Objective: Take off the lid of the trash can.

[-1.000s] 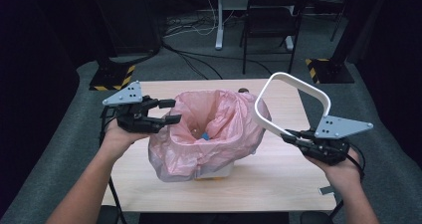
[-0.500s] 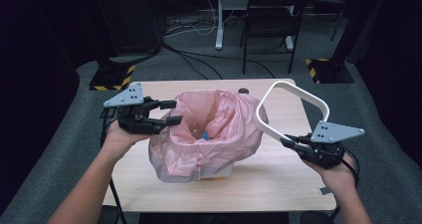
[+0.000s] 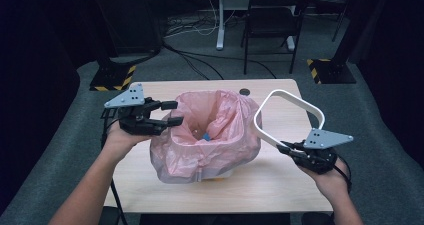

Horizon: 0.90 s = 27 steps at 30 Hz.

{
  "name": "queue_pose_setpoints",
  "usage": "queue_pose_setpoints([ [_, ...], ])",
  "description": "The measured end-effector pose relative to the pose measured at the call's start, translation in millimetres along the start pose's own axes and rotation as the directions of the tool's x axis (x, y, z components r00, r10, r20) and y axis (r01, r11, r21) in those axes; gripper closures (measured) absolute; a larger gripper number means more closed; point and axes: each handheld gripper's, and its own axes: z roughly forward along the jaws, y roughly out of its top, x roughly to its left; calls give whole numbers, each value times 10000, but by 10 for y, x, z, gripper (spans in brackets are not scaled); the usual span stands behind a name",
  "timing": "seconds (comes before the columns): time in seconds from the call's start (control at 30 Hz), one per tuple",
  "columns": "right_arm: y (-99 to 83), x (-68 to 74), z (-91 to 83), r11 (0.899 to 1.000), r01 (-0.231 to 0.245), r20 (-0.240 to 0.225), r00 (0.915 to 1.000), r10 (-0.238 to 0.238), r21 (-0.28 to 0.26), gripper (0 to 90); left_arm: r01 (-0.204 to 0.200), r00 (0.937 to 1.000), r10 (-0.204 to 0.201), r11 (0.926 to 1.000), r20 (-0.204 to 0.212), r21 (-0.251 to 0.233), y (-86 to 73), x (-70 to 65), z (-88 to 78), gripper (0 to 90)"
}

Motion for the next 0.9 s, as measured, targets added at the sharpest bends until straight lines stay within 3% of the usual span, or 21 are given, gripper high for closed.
queue_pose_setpoints([
  [0.57,-328,-21,92,9987,-469,315,9984,474,-175,833,-48,10000,48,10000,-38,-64,10,-17,-2,441],
  [0.9,-641,-71,221,9957,-690,-50,9976,688,-611,832,-77,10000,76,9999,-50,-106,18,-15,2,441],
])
